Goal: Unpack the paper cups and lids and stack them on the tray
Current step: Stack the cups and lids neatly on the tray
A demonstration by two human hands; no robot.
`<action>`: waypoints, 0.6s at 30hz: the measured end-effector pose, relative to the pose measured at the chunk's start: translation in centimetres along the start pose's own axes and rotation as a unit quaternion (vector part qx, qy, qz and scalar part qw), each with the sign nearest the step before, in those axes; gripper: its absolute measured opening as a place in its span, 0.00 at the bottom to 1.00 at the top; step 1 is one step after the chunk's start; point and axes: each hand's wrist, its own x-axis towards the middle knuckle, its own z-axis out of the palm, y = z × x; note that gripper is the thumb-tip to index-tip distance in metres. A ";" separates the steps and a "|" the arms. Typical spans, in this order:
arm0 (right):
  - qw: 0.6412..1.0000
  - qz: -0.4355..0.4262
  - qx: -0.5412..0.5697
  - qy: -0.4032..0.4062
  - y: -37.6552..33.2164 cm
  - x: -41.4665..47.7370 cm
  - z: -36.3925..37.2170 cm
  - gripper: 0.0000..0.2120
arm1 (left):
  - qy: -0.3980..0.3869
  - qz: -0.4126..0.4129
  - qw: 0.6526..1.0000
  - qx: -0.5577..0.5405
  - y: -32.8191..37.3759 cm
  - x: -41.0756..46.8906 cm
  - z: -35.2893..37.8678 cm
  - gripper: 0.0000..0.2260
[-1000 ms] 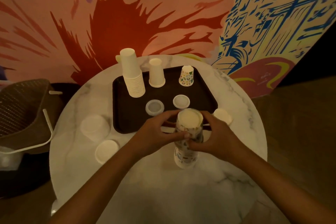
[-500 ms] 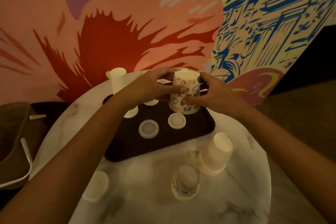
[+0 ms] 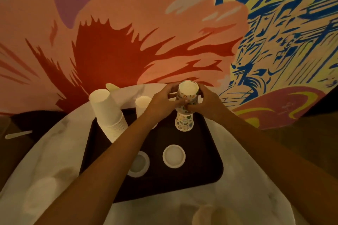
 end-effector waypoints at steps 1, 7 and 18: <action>1.000 0.009 0.010 -0.007 1.1 0.6 0.4 0.33 | 0.003 -0.010 1.000 0.003 -0.9 0.6 0.6 0.25; 0.994 0.086 0.027 -0.061 6.8 1.9 3.3 0.36 | -0.016 -0.077 0.996 0.034 -5.6 1.8 3.3 0.25; 0.990 0.122 -0.006 -0.068 8.0 -0.4 4.3 0.42 | -0.021 -0.147 0.988 0.041 -7.0 -0.3 4.7 0.31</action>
